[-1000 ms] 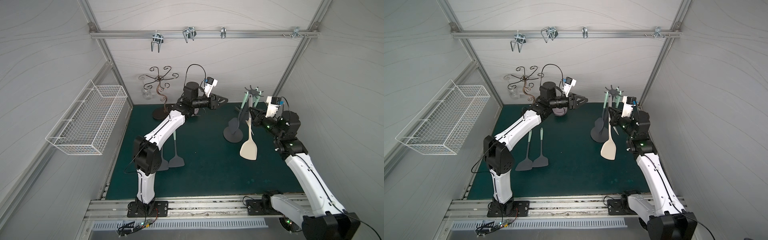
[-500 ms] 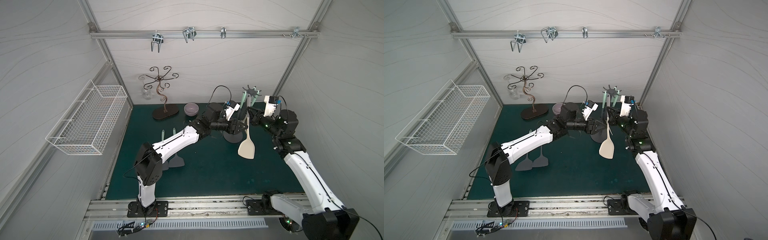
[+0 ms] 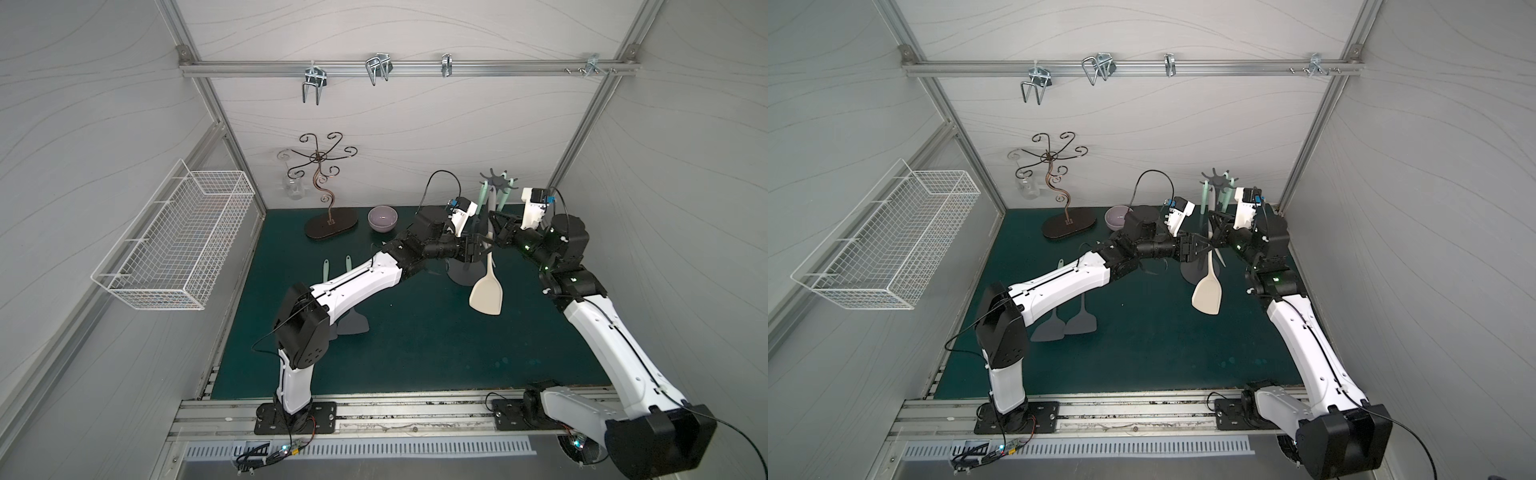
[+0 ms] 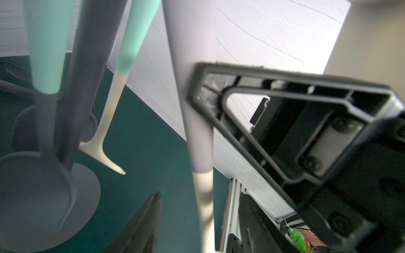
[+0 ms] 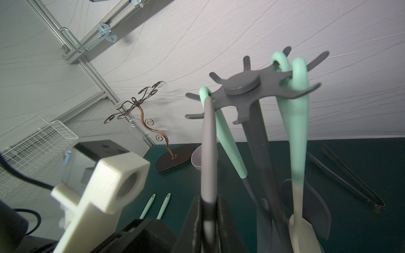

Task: Take the spatula off the kitchen utensil rack
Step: Take off the spatula from the rack.

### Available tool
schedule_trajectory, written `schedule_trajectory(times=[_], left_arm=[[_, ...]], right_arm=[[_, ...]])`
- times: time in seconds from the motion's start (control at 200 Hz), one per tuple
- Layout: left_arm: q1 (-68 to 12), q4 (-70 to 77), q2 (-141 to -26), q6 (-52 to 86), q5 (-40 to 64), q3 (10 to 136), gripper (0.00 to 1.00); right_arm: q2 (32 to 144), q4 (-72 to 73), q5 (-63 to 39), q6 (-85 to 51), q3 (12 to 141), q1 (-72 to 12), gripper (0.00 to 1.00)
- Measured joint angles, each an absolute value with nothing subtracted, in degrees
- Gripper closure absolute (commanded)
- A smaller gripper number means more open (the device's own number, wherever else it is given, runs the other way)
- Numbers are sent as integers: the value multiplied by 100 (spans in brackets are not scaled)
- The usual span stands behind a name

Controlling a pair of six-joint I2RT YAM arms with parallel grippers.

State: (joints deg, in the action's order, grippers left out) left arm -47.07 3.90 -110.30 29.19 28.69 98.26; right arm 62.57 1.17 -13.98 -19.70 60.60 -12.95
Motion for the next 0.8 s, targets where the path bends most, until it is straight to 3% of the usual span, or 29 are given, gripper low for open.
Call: schedule_trajectory(times=[0.13,0.245,0.32,0.405,0.49,0.665,0.8], left_arm=[[-4705,370,-11187,2945,2967,9959,56],[-4687,294,-11198,2932,3065,9959,81],[-4648,287,-11198,2936,3148,9966,100],[-4598,237,-11198,2880,3225,9961,100],[-4521,185,-11187,2799,3310,9959,100],[-4429,-80,-11083,2510,3422,9948,100],[-4397,-202,-11019,2333,3474,9904,100]], right_arm=[[6265,121,-1435,-2021,6060,-1297,100],[6287,91,-1474,-2069,6088,-1297,100],[6322,40,-1518,-2104,6141,-1295,77],[6329,-14,-1573,-2112,6230,-1295,56],[6311,-5,-1597,-2075,6388,-1295,48],[6139,-215,-1507,-1981,6595,-1286,46],[6112,-760,-1083,-1959,7129,-1264,57]])
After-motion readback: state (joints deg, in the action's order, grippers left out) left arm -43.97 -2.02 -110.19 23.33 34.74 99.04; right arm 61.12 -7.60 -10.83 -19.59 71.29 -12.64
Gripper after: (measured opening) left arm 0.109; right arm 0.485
